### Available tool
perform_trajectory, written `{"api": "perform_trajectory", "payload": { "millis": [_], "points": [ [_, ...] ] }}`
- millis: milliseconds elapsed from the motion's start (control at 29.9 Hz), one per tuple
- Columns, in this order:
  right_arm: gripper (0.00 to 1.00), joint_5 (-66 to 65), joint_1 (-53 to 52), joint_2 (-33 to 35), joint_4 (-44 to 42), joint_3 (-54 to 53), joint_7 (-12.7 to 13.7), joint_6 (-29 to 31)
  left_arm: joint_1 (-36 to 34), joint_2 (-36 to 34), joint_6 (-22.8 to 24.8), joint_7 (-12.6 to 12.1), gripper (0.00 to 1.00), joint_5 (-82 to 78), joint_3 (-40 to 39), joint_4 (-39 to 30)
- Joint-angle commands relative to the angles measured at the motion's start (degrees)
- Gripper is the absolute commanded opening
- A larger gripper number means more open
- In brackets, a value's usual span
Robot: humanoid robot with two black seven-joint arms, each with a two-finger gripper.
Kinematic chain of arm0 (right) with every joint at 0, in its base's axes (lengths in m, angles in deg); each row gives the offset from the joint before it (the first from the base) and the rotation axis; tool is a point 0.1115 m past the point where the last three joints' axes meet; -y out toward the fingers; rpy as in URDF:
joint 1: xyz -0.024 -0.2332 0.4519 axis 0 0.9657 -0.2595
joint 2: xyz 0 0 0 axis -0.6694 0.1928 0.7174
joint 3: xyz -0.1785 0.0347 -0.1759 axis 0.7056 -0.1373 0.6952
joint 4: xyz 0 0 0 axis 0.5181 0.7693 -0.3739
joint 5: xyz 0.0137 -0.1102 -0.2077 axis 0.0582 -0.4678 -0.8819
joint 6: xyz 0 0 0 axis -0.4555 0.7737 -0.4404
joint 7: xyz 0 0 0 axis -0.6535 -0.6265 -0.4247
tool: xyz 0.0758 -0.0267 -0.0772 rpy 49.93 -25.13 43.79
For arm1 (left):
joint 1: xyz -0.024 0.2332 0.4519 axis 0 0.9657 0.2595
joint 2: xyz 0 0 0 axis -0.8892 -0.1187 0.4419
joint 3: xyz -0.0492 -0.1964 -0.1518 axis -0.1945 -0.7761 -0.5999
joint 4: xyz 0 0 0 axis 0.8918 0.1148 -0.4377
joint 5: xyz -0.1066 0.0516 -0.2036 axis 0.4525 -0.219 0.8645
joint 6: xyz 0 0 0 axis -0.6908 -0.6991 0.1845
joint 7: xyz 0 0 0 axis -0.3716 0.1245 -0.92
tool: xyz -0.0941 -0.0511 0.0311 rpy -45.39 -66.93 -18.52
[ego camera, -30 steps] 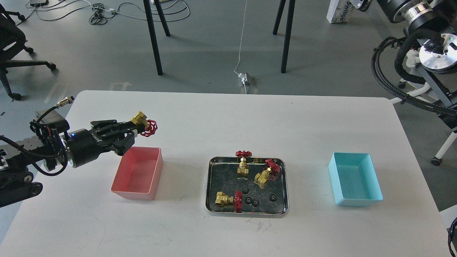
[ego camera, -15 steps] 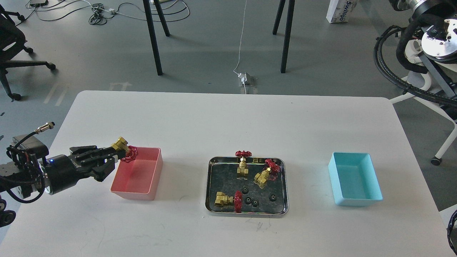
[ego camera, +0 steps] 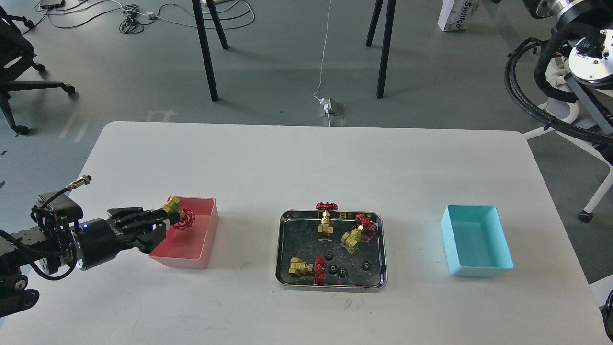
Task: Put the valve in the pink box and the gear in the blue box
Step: 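Lower the valve into the pink box and open the left gripper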
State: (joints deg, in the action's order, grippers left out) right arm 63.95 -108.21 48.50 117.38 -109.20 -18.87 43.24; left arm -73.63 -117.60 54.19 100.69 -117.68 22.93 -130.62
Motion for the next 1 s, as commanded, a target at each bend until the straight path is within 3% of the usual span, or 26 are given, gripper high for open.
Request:
{"api": "perform_trajectory", "payload": {
  "millis": [0, 267, 835, 968],
  "points": [
    [1.00, 0.0, 0.4, 0.0, 0.0, -0.1, 0.0, 0.1, 1.3, 2.5, 0.0, 0.0, 0.15, 0.1, 0.0, 3.5],
    [1.00, 0.0, 1.6, 0.0, 0.1, -0.3, 0.0, 0.4, 1.8, 4.9, 0.0, 0.0, 0.18, 0.2, 0.0, 4.0],
    [1.00, 0.0, 3.2, 0.1, 0.4, -0.4, -0.1, 0.6, 1.7, 4.9, 0.0, 0.0, 0.66, -0.1, -0.6, 3.8],
    [1.00, -0.5, 3.2, 0.1, 0.3, 0.4, -0.1, 1.1, 0.9, 4.8, 0.0, 0.0, 0.69, 0.2, -2.6, 2.9]
  ]
}}
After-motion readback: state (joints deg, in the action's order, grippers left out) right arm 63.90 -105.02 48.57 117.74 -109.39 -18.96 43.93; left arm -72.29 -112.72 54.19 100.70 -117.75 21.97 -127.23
